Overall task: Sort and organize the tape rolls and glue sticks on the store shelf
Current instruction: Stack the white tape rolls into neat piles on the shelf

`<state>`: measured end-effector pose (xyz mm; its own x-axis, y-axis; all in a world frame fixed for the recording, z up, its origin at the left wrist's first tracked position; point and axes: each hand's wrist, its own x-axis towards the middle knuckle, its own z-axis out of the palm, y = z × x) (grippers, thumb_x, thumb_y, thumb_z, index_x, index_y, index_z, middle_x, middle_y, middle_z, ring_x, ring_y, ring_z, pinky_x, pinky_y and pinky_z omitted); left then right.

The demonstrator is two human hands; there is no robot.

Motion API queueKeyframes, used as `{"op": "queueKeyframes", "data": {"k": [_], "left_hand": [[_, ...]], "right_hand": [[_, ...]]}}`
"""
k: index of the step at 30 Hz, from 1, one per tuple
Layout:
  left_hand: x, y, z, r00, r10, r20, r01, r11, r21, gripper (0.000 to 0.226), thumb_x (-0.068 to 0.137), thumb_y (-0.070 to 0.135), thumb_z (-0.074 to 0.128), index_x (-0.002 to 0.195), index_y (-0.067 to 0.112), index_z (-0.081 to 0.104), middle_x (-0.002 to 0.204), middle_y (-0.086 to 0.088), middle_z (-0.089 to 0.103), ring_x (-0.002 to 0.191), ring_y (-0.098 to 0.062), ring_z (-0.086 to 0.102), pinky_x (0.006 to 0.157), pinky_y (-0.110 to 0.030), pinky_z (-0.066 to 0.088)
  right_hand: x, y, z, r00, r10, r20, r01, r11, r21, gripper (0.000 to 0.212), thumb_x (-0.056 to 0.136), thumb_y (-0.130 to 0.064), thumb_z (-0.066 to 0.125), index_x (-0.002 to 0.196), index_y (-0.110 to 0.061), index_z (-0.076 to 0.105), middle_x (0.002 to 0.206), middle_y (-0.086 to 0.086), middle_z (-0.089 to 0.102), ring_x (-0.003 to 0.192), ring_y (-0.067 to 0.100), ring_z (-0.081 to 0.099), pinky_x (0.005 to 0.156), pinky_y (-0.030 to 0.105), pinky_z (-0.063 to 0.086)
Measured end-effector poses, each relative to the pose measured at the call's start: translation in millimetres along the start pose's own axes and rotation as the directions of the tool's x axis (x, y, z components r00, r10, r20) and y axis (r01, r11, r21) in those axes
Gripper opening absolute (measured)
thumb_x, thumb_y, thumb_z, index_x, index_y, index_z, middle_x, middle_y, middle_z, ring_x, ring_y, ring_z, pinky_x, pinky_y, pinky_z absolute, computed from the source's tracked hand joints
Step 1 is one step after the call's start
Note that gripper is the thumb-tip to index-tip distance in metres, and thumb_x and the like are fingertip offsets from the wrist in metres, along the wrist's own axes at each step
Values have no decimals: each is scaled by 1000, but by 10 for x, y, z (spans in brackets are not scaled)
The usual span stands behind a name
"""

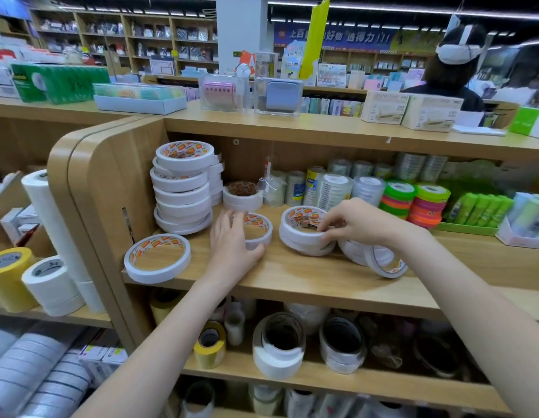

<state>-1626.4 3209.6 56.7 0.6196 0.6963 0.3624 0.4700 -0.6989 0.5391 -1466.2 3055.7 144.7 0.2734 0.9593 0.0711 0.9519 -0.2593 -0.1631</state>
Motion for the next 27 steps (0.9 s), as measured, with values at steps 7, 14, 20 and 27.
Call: {"op": "queueKeyframes", "data": {"k": [7, 14, 20, 27], "left_hand": [[-101, -97, -47, 995, 95, -7, -95, 991, -95, 29, 85, 14, 62, 113, 15, 58, 132, -4, 46, 132, -20, 32, 109, -28, 22], [-269, -121, -216, 984, 97, -149, -132, 959, -250, 36, 85, 21, 65, 120, 15, 55, 125, -2, 51, 122, -16, 44, 100, -20, 29], [-240, 98, -150, 981, 102, -165, -123, 985, -122, 43, 91, 31, 55, 132, 18, 50, 137, 1, 49, 133, -16, 33, 112, -43, 19], [-340, -162, -207, 988, 152, -28, -151, 988, 40, 59, 90, 25, 54, 144, 23, 30, 153, 7, 24, 143, -17, 7, 116, -43, 6]], "right_hand": [[-51, -81, -1, 979, 54, -198, -38, 996, 84, 17, 91, -17, 56, 101, -9, 67, 98, 3, 67, 83, 9, 53, 66, 16, 32], [103, -334, 93, 949, 46, -313, -9, 993, 117, 14, 92, -17, 54, 95, -6, 61, 89, 3, 57, 80, 14, 47, 68, 22, 30], [214, -471, 240, 935, 36, -354, 16, 990, 144, 15, 91, -15, 56, 97, -4, 63, 87, 1, 55, 79, 12, 45, 67, 19, 27], [424, -713, 397, 927, 3, -375, 102, 960, 261, 16, 91, -14, 55, 96, -2, 63, 96, 12, 63, 80, 13, 47, 68, 20, 30]]}}
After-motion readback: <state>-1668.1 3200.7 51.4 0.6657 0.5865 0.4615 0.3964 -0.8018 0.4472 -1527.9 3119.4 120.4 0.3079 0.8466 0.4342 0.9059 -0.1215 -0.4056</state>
